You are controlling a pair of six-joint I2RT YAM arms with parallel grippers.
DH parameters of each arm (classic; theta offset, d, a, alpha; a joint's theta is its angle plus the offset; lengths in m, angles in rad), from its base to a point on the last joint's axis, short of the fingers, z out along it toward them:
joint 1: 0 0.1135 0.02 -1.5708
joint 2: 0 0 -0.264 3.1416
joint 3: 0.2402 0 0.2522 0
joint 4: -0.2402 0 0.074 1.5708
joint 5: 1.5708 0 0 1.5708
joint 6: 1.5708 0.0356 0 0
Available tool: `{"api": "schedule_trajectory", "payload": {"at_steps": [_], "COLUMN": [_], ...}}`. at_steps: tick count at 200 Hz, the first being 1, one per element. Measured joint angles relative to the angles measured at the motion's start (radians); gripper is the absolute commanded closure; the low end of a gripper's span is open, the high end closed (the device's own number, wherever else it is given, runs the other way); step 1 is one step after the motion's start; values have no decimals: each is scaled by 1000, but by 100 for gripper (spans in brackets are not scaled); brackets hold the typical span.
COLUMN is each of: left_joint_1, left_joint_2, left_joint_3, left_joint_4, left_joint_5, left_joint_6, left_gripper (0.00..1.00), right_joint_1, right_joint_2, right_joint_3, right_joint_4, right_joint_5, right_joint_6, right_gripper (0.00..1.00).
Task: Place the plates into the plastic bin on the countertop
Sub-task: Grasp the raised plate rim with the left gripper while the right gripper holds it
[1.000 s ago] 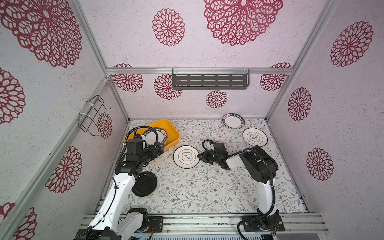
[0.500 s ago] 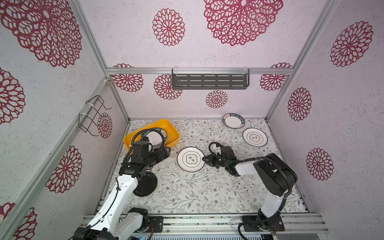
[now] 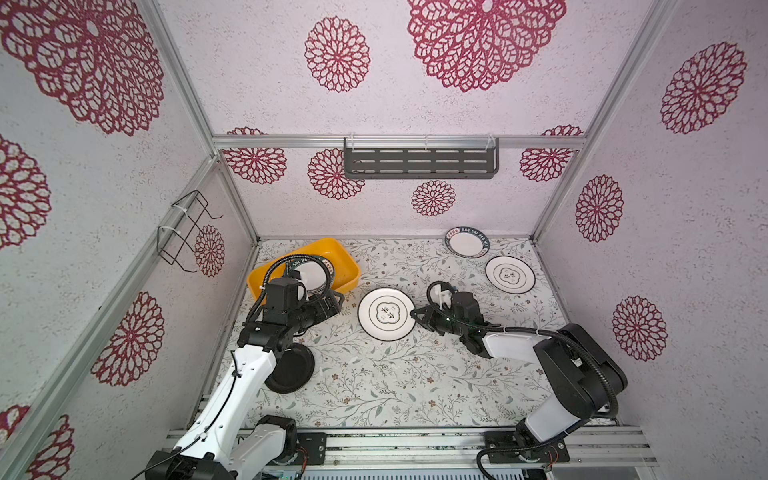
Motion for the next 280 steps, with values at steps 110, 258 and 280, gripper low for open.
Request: {"api": "schedule_trajectory", "payload": {"at_steps": [110, 258, 280], "left_joint_1": [23, 186, 190], "left_joint_2": [268, 356, 356], "left_joint_3": [319, 287, 287], "left_joint_4": [-162, -87, -79], "left_joint_5": [121, 421, 436], "left_joint_6": [221, 221, 216], "left_gripper": [9, 75, 75], "right_joint_1": [4, 77, 81], "right_joint_2": [-14, 98, 100], "right_joint_3": [167, 264, 274], "right_joint_4": [-37, 46, 47], "right_joint_5": [2, 10, 9], "right_joint_6": [-19, 35, 36], "right_gripper": [100, 100, 100]}}
